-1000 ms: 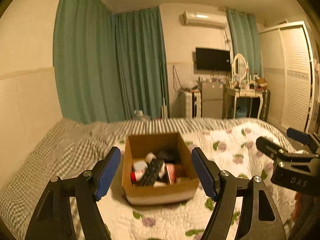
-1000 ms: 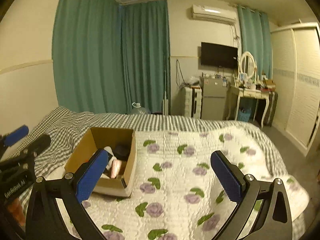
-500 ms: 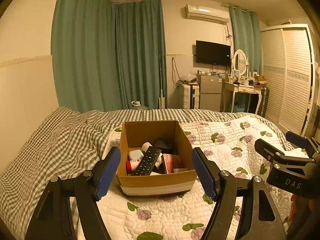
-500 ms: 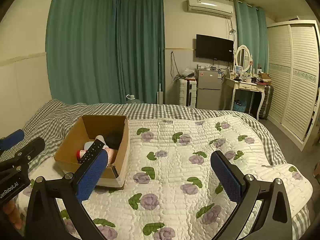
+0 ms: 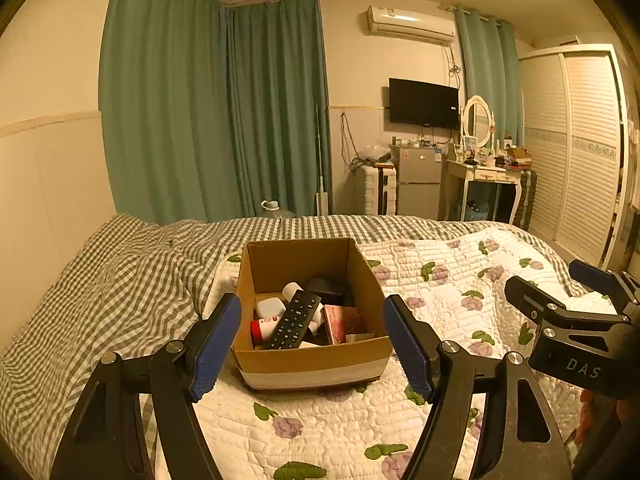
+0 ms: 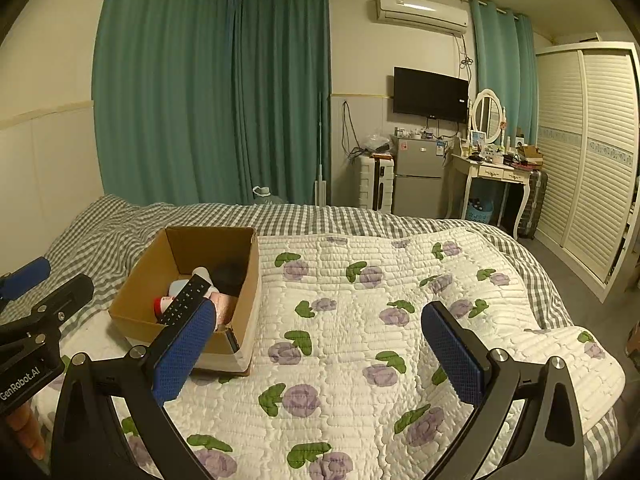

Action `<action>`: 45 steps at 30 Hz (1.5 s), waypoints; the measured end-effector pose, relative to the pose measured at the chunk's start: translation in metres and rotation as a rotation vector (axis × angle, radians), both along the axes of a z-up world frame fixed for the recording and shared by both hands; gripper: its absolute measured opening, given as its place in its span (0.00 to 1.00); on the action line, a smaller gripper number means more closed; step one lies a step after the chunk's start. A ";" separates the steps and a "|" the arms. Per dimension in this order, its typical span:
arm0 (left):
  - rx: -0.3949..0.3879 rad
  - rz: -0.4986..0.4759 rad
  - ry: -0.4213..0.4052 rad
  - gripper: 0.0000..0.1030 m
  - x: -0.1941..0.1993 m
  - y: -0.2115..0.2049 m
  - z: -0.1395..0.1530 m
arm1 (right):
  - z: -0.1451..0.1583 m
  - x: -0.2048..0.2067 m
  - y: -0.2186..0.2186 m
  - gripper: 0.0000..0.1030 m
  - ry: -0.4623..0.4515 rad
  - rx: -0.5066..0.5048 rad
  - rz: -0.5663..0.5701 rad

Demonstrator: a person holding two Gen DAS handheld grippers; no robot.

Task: Organize rigid objects

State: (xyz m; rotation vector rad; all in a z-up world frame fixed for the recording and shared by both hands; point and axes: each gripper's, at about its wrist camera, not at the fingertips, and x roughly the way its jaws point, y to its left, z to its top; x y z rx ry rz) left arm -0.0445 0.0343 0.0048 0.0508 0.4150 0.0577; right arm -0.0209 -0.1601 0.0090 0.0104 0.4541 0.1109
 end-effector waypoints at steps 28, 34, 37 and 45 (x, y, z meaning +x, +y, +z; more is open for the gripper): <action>0.010 0.010 0.012 0.74 0.002 0.004 -0.002 | -0.004 0.002 0.003 1.00 0.015 -0.004 0.002; 0.011 0.014 0.015 0.74 0.003 0.005 -0.002 | -0.004 0.002 0.002 1.00 0.019 -0.005 0.005; 0.010 0.016 0.017 0.74 0.004 0.005 -0.002 | -0.004 0.003 0.002 1.00 0.022 -0.005 0.005; 0.010 0.021 0.029 0.74 0.005 0.005 -0.004 | -0.007 0.003 0.001 1.00 0.027 -0.009 0.005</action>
